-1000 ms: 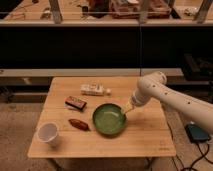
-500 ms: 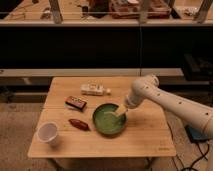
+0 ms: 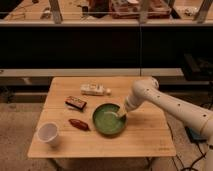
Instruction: Pick up the ceramic bowl
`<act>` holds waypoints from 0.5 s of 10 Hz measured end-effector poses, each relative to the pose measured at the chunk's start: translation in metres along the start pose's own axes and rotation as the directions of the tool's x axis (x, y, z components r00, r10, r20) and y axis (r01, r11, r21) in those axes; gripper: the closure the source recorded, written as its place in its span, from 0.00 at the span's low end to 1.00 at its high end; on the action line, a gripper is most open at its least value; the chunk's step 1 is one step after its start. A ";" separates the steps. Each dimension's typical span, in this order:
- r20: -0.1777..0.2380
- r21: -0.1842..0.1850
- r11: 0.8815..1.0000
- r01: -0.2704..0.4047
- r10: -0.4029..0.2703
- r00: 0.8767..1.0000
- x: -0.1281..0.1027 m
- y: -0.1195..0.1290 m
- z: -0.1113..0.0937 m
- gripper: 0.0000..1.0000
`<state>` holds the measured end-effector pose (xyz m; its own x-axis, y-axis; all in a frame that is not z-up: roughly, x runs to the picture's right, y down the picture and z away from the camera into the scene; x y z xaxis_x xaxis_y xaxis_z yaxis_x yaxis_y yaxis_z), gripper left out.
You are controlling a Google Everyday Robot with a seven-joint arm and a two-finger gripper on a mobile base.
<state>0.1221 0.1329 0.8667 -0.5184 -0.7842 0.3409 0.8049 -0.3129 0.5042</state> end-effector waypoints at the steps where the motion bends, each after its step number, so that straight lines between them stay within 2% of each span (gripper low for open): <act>1: -0.002 0.003 1.000 0.003 -0.003 1.000 0.000 0.000 0.001 0.57; 3: -0.006 0.007 1.000 0.004 -0.004 1.000 -0.001 0.000 0.003 0.65; 5: -0.013 0.015 1.000 0.011 -0.011 1.000 0.001 -0.001 0.004 0.61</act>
<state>0.1192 0.1343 0.8695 -0.5230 -0.7879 0.3249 0.7948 -0.3133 0.5197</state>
